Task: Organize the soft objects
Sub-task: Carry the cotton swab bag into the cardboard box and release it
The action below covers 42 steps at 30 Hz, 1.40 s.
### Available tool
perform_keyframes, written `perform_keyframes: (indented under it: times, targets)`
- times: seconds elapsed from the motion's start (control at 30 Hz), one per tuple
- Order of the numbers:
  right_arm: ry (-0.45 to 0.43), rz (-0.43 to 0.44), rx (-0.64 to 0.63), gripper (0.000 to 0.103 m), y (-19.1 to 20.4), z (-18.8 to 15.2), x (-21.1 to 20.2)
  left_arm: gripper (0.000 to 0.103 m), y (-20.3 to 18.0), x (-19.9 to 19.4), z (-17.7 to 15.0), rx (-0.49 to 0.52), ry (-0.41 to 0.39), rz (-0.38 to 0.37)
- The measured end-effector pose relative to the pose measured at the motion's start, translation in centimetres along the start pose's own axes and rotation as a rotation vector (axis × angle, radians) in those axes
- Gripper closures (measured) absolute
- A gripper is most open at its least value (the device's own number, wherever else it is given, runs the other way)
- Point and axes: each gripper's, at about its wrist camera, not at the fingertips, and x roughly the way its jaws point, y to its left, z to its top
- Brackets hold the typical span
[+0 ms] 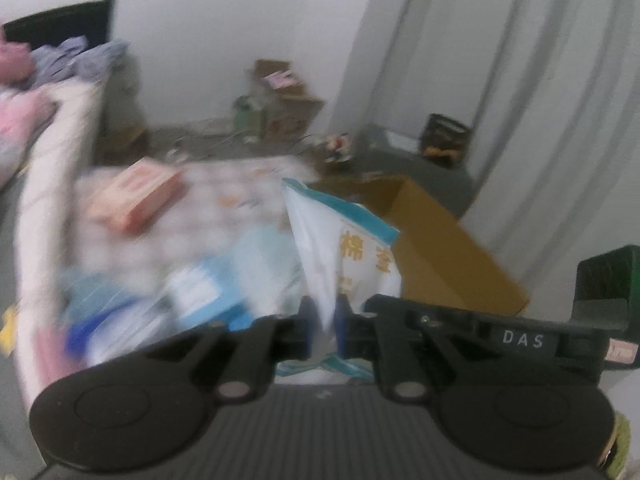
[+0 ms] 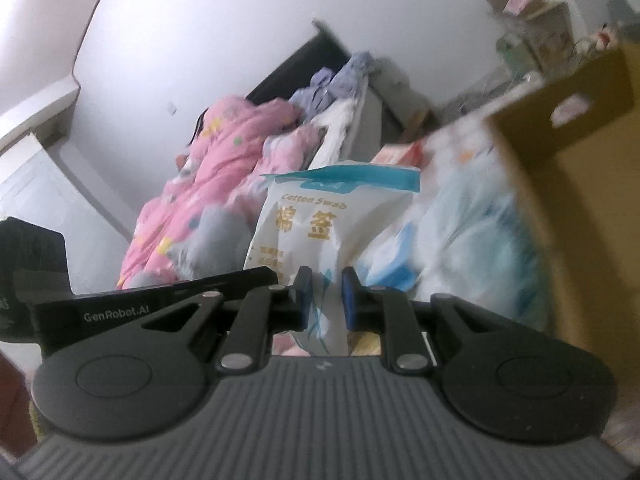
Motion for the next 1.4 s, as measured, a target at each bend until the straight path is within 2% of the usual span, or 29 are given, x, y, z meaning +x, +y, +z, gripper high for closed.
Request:
perform_keyframes:
  times: [0.2, 0.3, 0.5, 0.57, 0.63, 0.7, 0.83, 0.9, 0.97, 1.13, 1.2, 1.27, 1.33, 1.4]
  targets:
    - [0.005, -0.094, 0.033, 0.088, -6.9, 8.6, -3.3, 0.092, -4.8, 8.2, 5.1, 0.036, 0.03, -0.096]
    - [0.046, -0.148, 0.059, 0.088, -11.0, 12.2, -2.9, 0.092, -6.4, 13.1, 6.8, 0.048, 0.073, -0.1]
    - [0.187, -0.204, 0.162, 0.088, -19.8, 16.7, 0.8, 0.09, -6.9, 21.4, 8.6, 0.042, 0.165, -0.058]
    - [0.245, -0.205, 0.188, 0.089, -22.2, 17.4, 2.7, 0.077, -6.4, 22.9, 8.9, 0.032, 0.174, -0.04]
    - [0.303, -0.232, 0.196, 0.09, -24.4, 18.1, 5.1, 0.073, -5.3, 23.8, 9.2, 0.014, 0.161, -0.014]
    - [0.368, -0.285, 0.195, 0.09, -26.8, 18.0, 7.8, 0.072, -4.4, 23.5, 9.3, 0.005, 0.141, 0.006]
    - [0.52, -0.462, 0.202, 0.09, -31.1, 16.0, 13.2, 0.067, -2.5, 22.1, 10.0, -0.012, 0.121, 0.037]
    - [0.542, -0.452, 0.234, 0.088, -32.1, 15.9, 14.1, 0.064, -1.7, 20.7, 10.3, -0.007, 0.104, 0.054]
    - [0.534, -0.461, 0.211, 0.087, -31.6, 16.4, 14.1, 0.055, -0.9, 19.0, 10.6, -0.003, 0.074, 0.077]
    - [0.465, -0.427, 0.152, 0.085, -29.1, 17.7, 10.9, 0.041, 1.5, 15.0, 10.0, -0.02, 0.025, 0.138]
    - [0.462, -0.423, 0.132, 0.078, -28.3, 17.7, 9.4, 0.034, 2.3, 13.6, 9.4, -0.037, 0.021, 0.153]
    - [0.486, -0.447, 0.103, 0.068, -27.3, 17.2, 8.9, 0.024, 3.0, 12.5, 8.4, -0.047, 0.014, 0.175]
    - [0.534, -0.473, 0.1, 0.061, -27.2, 16.3, 9.1, 0.02, 3.4, 11.6, 7.3, -0.044, 0.012, 0.197]
    - [0.576, -0.489, 0.118, 0.061, -27.4, 14.9, 9.7, 0.016, 3.8, 10.6, 6.3, -0.05, 0.014, 0.214]
